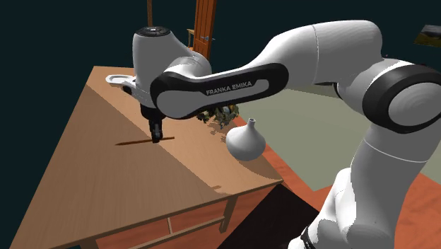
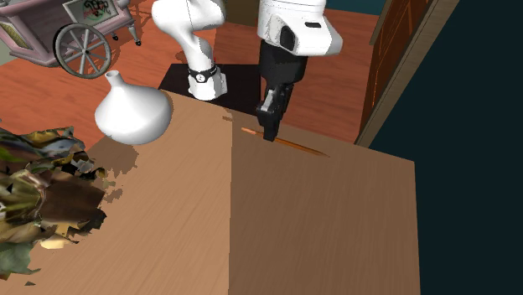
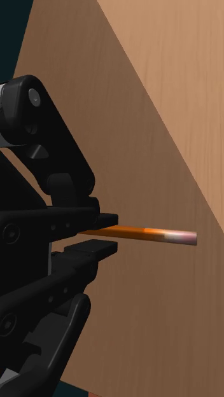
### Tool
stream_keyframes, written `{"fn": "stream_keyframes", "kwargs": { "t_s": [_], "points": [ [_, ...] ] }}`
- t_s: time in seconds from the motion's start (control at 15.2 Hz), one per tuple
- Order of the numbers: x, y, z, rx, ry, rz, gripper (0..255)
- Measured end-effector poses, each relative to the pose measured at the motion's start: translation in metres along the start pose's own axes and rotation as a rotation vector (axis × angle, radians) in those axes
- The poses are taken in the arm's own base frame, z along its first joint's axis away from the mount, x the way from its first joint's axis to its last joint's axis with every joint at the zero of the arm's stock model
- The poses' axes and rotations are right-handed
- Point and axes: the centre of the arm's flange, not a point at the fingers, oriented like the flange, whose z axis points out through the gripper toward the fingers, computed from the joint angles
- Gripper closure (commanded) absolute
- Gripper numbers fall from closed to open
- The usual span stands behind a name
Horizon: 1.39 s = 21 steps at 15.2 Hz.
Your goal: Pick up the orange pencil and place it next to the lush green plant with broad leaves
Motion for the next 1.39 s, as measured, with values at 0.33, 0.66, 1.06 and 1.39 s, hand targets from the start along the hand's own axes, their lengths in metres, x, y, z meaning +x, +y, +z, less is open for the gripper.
{"fn": "stream_keyframes", "kwargs": {
  "t_s": [0.33,0.66,1.06,1.39],
  "points": [
    [0.0,0.007,-0.024,0.0,0.0,0.0,255],
    [-0.001,0.011,-0.051,0.0,0.0,0.0,255],
    [-0.001,0.02,-0.081,0.0,0.0,0.0,255],
    [-0.002,0.024,-0.107,0.0,0.0,0.0,255]
  ]
}}
